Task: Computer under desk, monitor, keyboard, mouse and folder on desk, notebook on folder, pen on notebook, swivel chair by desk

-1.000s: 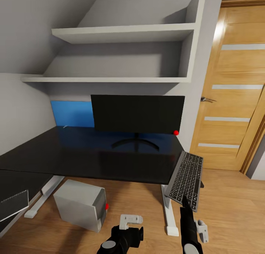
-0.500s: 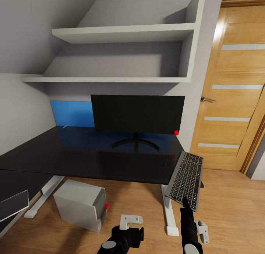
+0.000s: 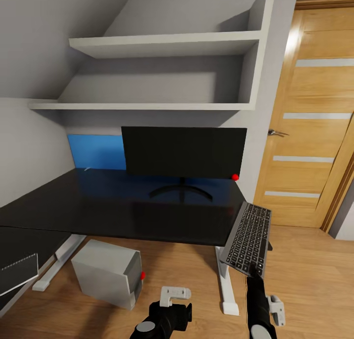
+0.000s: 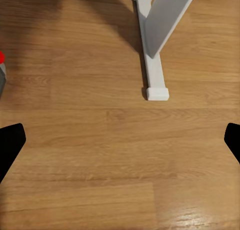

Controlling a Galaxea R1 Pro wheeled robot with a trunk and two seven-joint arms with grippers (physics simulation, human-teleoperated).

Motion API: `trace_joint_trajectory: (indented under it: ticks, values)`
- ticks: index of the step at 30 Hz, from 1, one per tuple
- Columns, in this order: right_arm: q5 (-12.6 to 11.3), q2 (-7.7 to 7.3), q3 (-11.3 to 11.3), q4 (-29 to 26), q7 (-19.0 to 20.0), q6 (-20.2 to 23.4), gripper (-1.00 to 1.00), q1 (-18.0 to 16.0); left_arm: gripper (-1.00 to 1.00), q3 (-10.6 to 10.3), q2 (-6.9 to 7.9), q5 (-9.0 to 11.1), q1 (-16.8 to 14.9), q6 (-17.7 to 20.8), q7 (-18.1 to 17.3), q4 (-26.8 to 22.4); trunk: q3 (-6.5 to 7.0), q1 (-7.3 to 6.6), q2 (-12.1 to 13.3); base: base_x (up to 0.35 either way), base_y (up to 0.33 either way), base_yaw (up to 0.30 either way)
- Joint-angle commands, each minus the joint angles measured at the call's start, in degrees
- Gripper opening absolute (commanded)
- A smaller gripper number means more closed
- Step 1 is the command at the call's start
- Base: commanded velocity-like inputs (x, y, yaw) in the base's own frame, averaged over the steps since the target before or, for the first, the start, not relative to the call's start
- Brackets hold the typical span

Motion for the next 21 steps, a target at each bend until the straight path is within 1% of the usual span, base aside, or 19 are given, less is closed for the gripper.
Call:
trace_joint_trajectory:
  ticks: [1, 2, 5, 7, 8, 14, 16, 17, 18, 19, 20, 21]
  values:
    - [-0.36, -0.04, -0.76, -0.15, -0.03, -0.14, 1.0, -0.03, 1.0, -0.09, 0.03, 0.17, -0.08, 0.21, 0.33, -0.08, -0.06, 0.0, -0.03, 0.0, 0.0, 0.0]
    - [-0.37, -0.09, -1.16, -0.21, -0.03, -0.14, 1.0, -0.03, 1.0, -0.09, 0.03, 0.17, -0.08, 0.21, 0.33, -0.08, -0.06, 0.0, -0.03, 0.0, 0.0, 0.0]
    - [-0.42, -0.34, -3.53, -0.8, -0.05, -0.08, 1.0, -0.03, 1.0, -0.09, 0.03, 0.16, -0.08, 0.17, 0.33, -0.08, -0.06, 0.0, -0.03, 0.0, 0.0, 0.0]
    - [-0.43, -0.42, -4.3, -1.23, -0.07, -0.04, 1.0, -0.03, 1.0, -0.09, 0.03, 0.16, -0.08, 0.15, 0.33, -0.08, -0.06, 0.0, -0.03, 0.0, 0.0, 0.0]
    - [-0.45, -0.66, -5.4, -2.04, -0.13, 0.0, 1.0, -0.03, 1.0, -0.09, 0.03, 0.16, -0.08, 0.14, 0.33, -0.08, -0.06, 0.0, -0.03, 0.0, 0.0, 0.0]
    - [-0.52, -1.33, -7.44, -2.71, -0.22, 0.16, 1.0, -0.03, 1.0, -0.09, 0.03, 0.16, -0.08, 0.13, 0.33, -0.08, -0.06, 0.0, -0.03, 0.0, 0.0, 0.0]
    - [-0.54, -2.67, -7.89, -2.85, -0.26, 0.23, 1.0, -0.03, 1.0, -0.09, 0.05, 0.16, -0.08, 0.13, 0.33, -0.08, -0.06, 0.0, -0.03, 0.0, 0.0, 0.0]
    - [-0.57, -3.11, -7.96, -2.91, -0.29, 0.24, 1.0, -0.03, 1.0, -0.09, 0.05, 0.16, -0.08, 0.13, 0.33, -0.08, -0.06, 0.0, -0.03, 0.0, 0.0, 0.0]
    - [-0.75, -4.0, -8.09, -2.99, -0.34, 0.26, 1.0, -0.03, 1.0, -0.09, 0.07, 0.16, -0.08, 0.13, 0.33, -0.08, -0.06, 0.0, -0.03, 0.0, 0.0, 0.0]
    - [-0.95, -4.43, -8.13, -3.02, -0.36, 0.28, 1.0, -0.03, 1.0, -0.09, 0.08, 0.16, -0.08, 0.13, 0.33, -0.08, -0.06, 0.0, -0.03, 0.0, 0.0, 0.0]
    - [-1.24, -4.85, -8.17, -3.04, -0.44, 0.3, 1.0, -0.03, 1.0, -0.09, 0.09, 0.16, -0.08, 0.12, 0.33, -0.08, -0.06, 0.0, -0.03, 0.0, 0.0, 0.0]
    - [-2.1, -5.73, -8.22, -3.07, -0.64, 0.33, 1.0, -0.05, 1.0, -0.09, 0.1, 0.16, -0.08, 0.12, 0.33, -0.08, -0.06, 0.0, -0.03, 0.0, 0.0, 0.0]
